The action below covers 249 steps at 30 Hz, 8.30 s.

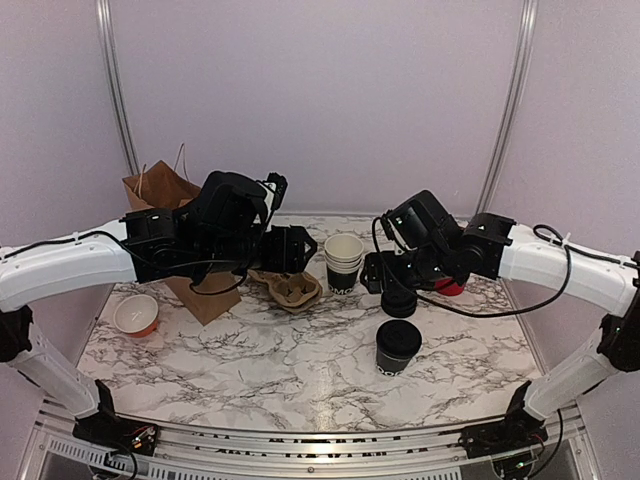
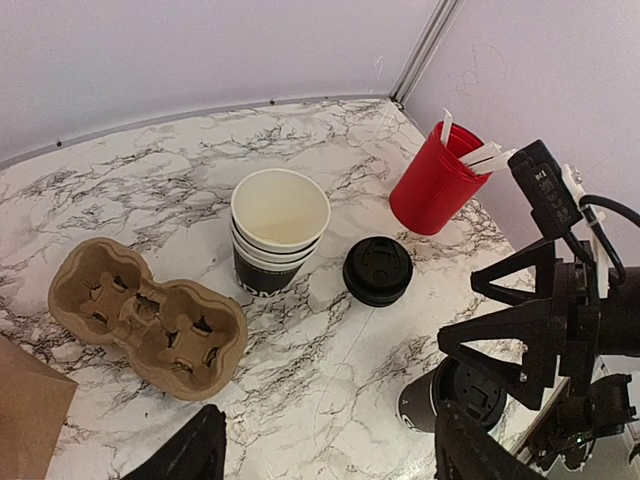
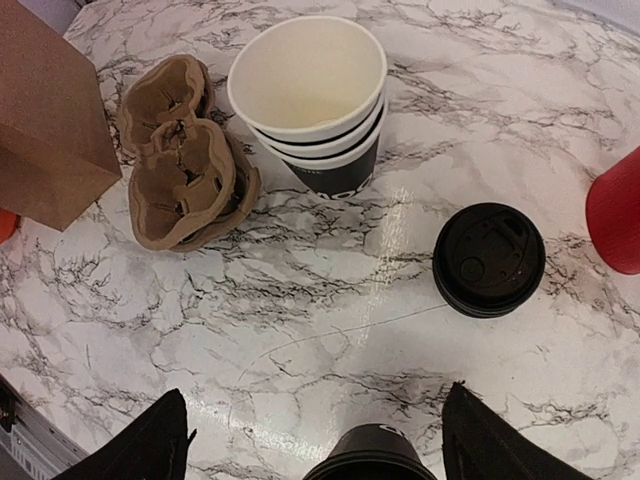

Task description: Pack the takeout coffee

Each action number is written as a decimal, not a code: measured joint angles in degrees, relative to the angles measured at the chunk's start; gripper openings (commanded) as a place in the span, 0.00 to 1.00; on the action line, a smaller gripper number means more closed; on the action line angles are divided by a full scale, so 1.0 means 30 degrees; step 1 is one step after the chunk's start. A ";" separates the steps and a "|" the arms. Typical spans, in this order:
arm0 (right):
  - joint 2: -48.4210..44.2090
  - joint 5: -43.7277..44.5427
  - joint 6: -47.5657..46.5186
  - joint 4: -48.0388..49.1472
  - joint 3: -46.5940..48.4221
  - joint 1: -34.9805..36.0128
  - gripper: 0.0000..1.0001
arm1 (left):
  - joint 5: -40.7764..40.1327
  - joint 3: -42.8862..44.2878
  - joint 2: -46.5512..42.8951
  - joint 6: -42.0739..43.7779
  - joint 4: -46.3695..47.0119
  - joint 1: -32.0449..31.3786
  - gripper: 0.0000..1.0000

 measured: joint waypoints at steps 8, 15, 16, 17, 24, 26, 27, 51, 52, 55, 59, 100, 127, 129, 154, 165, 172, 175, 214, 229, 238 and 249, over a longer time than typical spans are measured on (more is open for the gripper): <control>0.2550 -0.0430 -0.0831 0.0015 0.2484 0.0204 0.88 | -0.0670 -0.0656 -0.1705 0.0262 0.0262 0.0845 0.99; 0.4670 -0.1588 -0.0925 0.0612 0.3424 0.0962 0.88 | -0.1297 -0.0823 -0.2477 0.0306 0.0299 0.1501 0.99; 0.5064 -0.1763 -0.0925 0.0685 0.3475 0.1202 0.88 | -0.1362 -0.0838 -0.2535 0.0284 0.0299 0.1588 0.99; 0.5428 -0.1872 -0.0918 0.0721 0.3519 0.1472 0.88 | -0.1392 -0.0874 -0.2579 0.0240 0.0299 0.1668 0.99; 0.7249 -0.2761 -0.0532 0.0823 0.3563 0.4073 0.88 | -0.1362 -0.1537 -0.2732 -0.0204 0.0240 0.2200 0.99; 0.7388 -0.2951 -0.0211 0.0882 0.3293 0.4750 0.88 | -0.1275 -0.1581 -0.2725 -0.0284 0.0219 0.2251 0.99; 0.7388 -0.3126 0.0051 0.0998 0.2987 0.5129 0.88 | -0.1209 -0.1581 -0.2718 -0.0342 0.0226 0.2295 0.99; 0.5836 -0.1209 0.3832 0.3905 -0.4823 0.3293 0.88 | -0.0197 -0.1574 -0.1778 -0.0831 0.0357 0.2317 0.99; 0.5610 -0.1078 0.3912 0.3920 -0.5122 0.3045 0.87 | -0.0146 -0.1574 -0.1676 -0.0838 0.0357 0.2317 0.99; 0.4845 -0.0699 0.4131 0.3949 -0.6149 0.2310 0.87 | -0.0044 -0.1574 -0.1406 -0.0874 0.0357 0.2317 0.99; 0.3708 -0.0364 0.4320 0.3949 -0.7380 0.1275 0.87 | 0.0175 -0.1574 -0.1129 -0.0918 0.0350 0.2317 0.99; 0.2084 -0.1129 0.2142 0.5238 -0.3410 0.0765 0.82 | 0.1173 -0.5530 0.1326 -0.5588 0.1829 0.2463 0.99; -0.7497 0.0627 0.1982 0.9581 -0.8335 -0.0583 0.80 | 0.3789 -1.0047 0.3402 -1.5518 1.2145 0.4998 0.52; -0.7366 0.0619 0.2120 0.9719 -0.8335 -0.0583 0.79 | 0.4044 -1.0083 0.3825 -1.5803 1.2670 0.5093 0.43; -0.6375 0.0226 0.2674 1.0163 -0.8313 -0.0583 0.79 | 0.5238 -1.0826 0.4983 -1.7558 1.5118 0.5778 0.23; -0.6324 0.0073 0.2681 1.0273 -0.8313 -0.0583 0.79 | 0.5319 -1.0783 0.5049 -1.7631 1.5395 0.6171 0.18; -0.6178 -0.0058 0.2681 1.0295 -0.8306 -0.0583 0.79 | 0.5581 -1.0528 0.5581 -1.7617 1.5438 0.6317 0.11; -0.6178 -0.0073 0.2681 1.0295 -0.8306 -0.0583 0.79 | 0.5646 -1.0367 0.5588 -1.7507 1.5453 0.6390 0.03; -0.5486 -0.0823 -0.8320 1.3070 -0.7344 0.2528 0.78 | 0.7227 -0.8204 -0.1326 -0.0255 0.6054 0.4983 0.00; -0.6368 -0.0678 -1.6852 1.8149 -1.0812 0.5945 0.77 | 0.6943 -0.3133 -0.1355 0.6353 -0.0342 0.1107 0.00; -0.4189 0.3381 -1.7624 1.8906 -1.0448 0.6492 0.73 | 0.6273 -0.1260 -0.1173 0.7395 -0.1661 -0.0466 0.00; -0.4116 0.6156 -1.8192 2.0298 -1.0433 0.7038 0.71 | 0.6084 -0.0306 -0.0095 0.7774 -0.2310 -0.0998 0.00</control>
